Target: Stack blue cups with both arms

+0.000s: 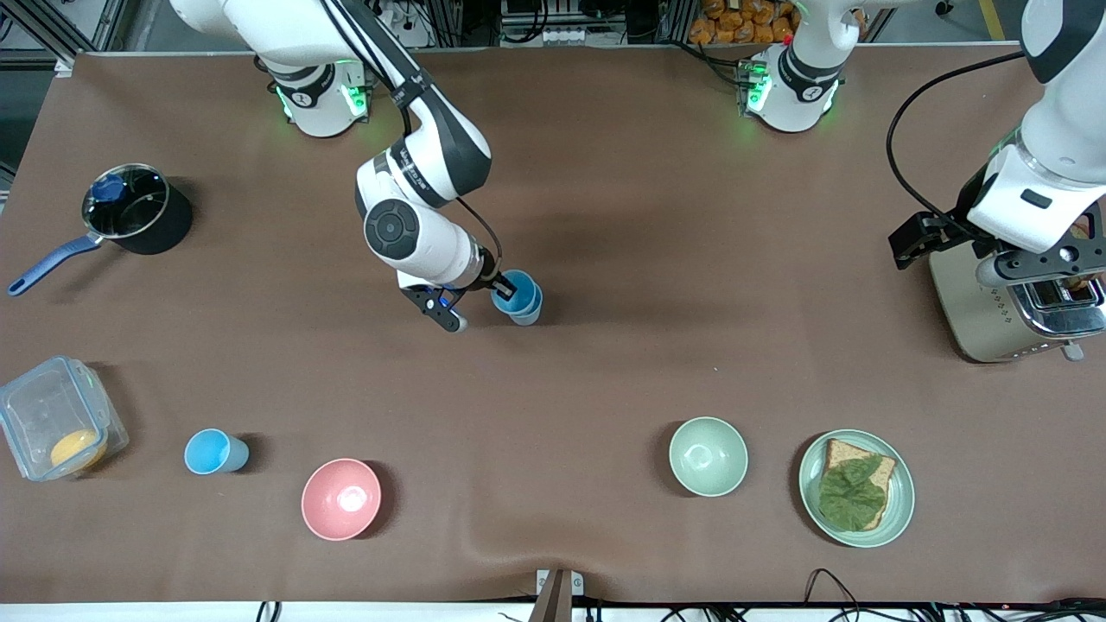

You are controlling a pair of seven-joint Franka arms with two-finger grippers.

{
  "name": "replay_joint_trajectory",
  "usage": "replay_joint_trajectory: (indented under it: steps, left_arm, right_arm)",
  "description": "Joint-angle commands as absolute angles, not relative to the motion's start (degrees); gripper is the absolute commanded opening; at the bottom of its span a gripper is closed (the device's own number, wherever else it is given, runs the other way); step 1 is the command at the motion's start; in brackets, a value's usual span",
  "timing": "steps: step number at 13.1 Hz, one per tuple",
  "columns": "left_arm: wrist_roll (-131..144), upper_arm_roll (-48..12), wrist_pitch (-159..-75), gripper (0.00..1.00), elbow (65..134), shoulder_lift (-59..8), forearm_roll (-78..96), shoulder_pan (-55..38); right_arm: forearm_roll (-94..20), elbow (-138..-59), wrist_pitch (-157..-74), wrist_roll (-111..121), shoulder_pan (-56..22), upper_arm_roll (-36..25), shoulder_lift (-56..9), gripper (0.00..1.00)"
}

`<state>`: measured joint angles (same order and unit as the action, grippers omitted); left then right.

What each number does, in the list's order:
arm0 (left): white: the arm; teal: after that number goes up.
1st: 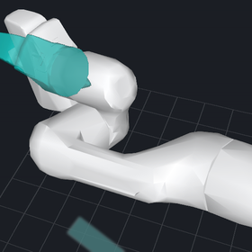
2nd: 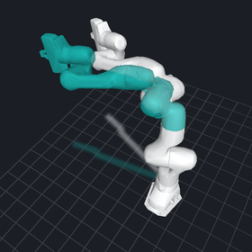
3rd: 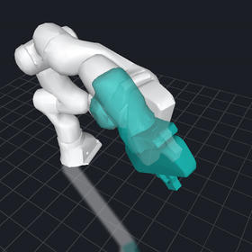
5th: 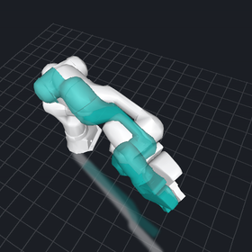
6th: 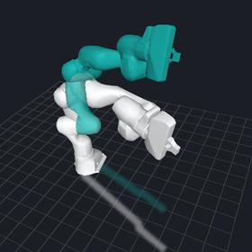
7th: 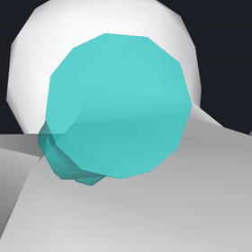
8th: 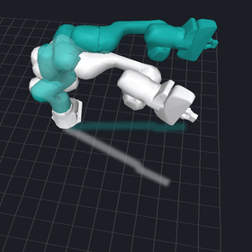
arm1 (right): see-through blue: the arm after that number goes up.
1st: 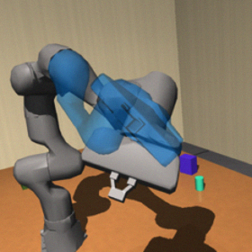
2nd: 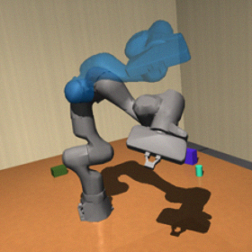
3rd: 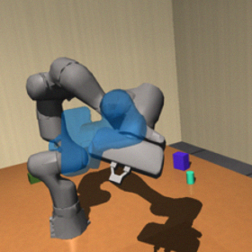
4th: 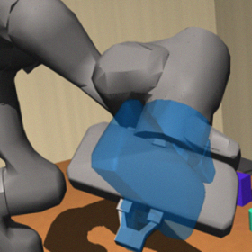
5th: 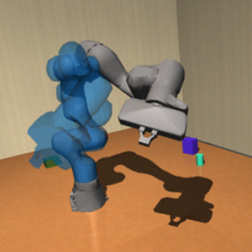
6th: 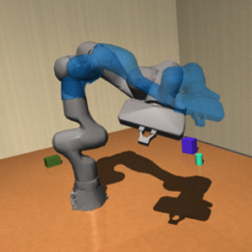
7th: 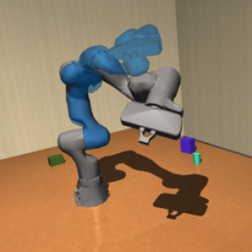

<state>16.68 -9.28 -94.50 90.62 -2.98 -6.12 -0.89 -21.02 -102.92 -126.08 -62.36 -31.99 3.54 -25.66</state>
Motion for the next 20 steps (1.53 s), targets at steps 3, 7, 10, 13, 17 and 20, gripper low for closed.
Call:
replay_joint_trajectory:
  steps: [3, 7, 10, 13, 17, 20]
  left_arm:
    - [15.1, -9.4, -94.9, 1.00, 90.6, -2.9, -4.9, -0.5]
    - [15.1, -9.5, -95.0, 1.00, 90.5, -3.0, -4.9, -0.4]
    - [15.1, -9.5, -95.0, 1.00, 90.3, -3.0, -4.9, -0.4]
    - [14.9, -9.4, -95.0, 1.00, 90.0, -2.8, -4.9, -0.1]
    - [13.8, -9.4, -94.9, 1.00, 89.9, -2.6, -4.5, 0.2]
    - [12.0, -9.1, -94.4, 1.00, 89.9, -2.3, -2.8, 0.2]
  right_arm:
    - [-21.0, -101.9, -123.7, -61.9, -29.7, 2.6, -23.7, 1.00]
    - [-15.9, -99.8, -108.3, -46.4, -19.5, 2.5, -19.7, 1.00]
    - [-12.5, -99.8, -100.5, -33.0, -10.7, 2.5, -16.9, 1.00]
    - [-9.1, -100.1, -97.1, -20.3, -3.2, 2.5, -15.4, 1.00]
    - [-5.5, -100.3, -96.4, -12.0, 3.1, 2.6, -10.7, 1.00]
    - [-3.8, -100.1, -95.5, -11.5, 3.4, 2.6, -6.1, 1.00]
